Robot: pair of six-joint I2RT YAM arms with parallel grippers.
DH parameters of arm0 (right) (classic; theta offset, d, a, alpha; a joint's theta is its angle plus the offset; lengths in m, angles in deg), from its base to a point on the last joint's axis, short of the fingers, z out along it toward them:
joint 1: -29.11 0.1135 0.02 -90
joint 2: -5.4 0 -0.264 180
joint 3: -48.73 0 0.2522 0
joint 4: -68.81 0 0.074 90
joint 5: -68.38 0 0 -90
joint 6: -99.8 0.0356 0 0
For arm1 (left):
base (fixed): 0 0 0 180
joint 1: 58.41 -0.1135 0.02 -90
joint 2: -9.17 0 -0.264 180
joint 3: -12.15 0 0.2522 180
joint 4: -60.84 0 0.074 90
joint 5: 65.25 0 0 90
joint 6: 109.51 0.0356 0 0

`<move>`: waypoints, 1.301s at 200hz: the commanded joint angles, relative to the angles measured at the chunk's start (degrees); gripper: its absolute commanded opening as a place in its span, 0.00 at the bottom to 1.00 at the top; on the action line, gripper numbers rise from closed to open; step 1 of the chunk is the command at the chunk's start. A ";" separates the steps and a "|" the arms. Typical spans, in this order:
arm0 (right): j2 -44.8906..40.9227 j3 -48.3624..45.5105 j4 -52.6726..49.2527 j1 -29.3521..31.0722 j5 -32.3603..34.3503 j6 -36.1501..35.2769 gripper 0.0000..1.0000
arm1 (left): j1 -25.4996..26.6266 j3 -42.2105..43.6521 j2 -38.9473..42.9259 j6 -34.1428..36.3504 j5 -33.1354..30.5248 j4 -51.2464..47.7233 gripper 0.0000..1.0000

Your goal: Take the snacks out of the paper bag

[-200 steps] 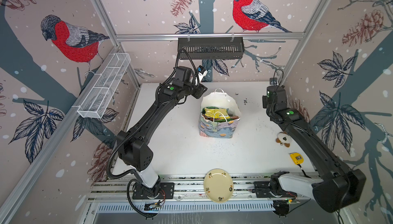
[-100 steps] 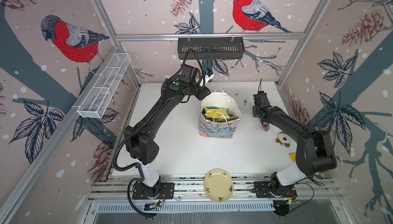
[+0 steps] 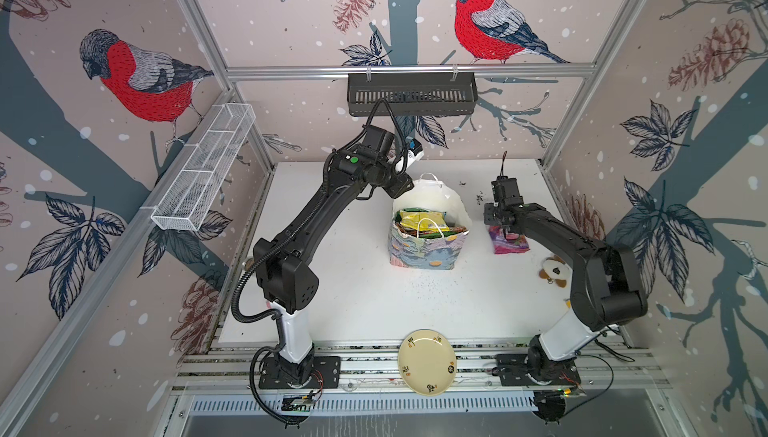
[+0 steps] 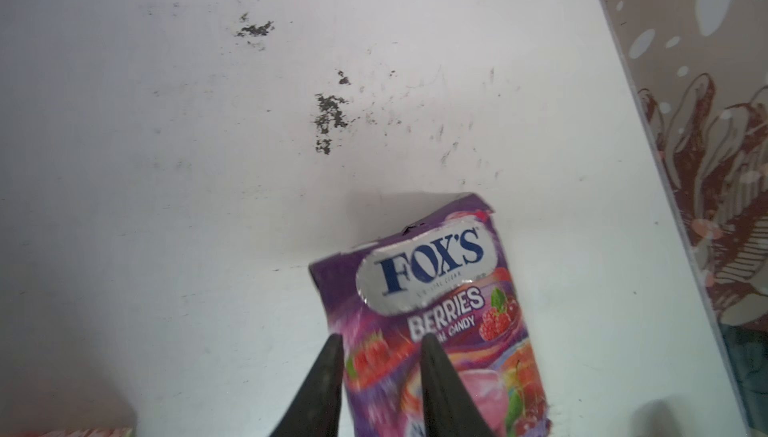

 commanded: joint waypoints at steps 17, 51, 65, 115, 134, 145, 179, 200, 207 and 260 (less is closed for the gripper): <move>-4.47 -0.34 -0.83 -1.31 -8.48 4.44 0.39 | 0.72 -3.08 -1.87 3.63 -0.05 -4.55 0.40; -7.42 -1.17 -7.69 -2.89 -13.78 6.71 0.39 | 0.73 -2.91 -2.36 3.90 0.89 -4.65 0.35; -8.86 -2.64 -9.58 -2.89 -16.40 7.77 0.39 | 0.69 -2.82 -2.62 4.12 0.68 -4.64 0.35; -14.76 -12.32 -8.97 -1.78 -26.52 13.99 0.37 | 0.71 -2.65 -3.52 4.27 1.91 -5.08 0.22; -16.09 -14.64 -10.33 -0.30 -27.39 14.67 0.37 | 0.79 -2.65 -3.70 4.13 2.13 -5.33 0.18; -16.64 -15.91 -11.02 0.91 -28.47 15.26 0.35 | 0.68 -2.66 -3.70 4.03 2.07 -5.50 0.13; -17.54 -20.47 -10.71 6.79 -30.46 18.39 0.33 | 0.74 -2.32 -3.62 3.50 0.28 -6.09 0.00; -18.06 -23.59 -7.58 8.67 -33.15 20.59 0.33 | 0.74 -1.44 -3.37 2.86 -1.41 -6.05 0.00; -18.13 -24.31 -6.50 9.04 -34.04 21.25 0.32 | 0.76 -1.26 -3.27 2.70 -2.34 -6.05 0.00; -12.99 -25.74 1.30 12.12 -37.67 24.14 0.32 | 0.73 -1.17 -2.83 -1.63 -8.48 -7.85 0.00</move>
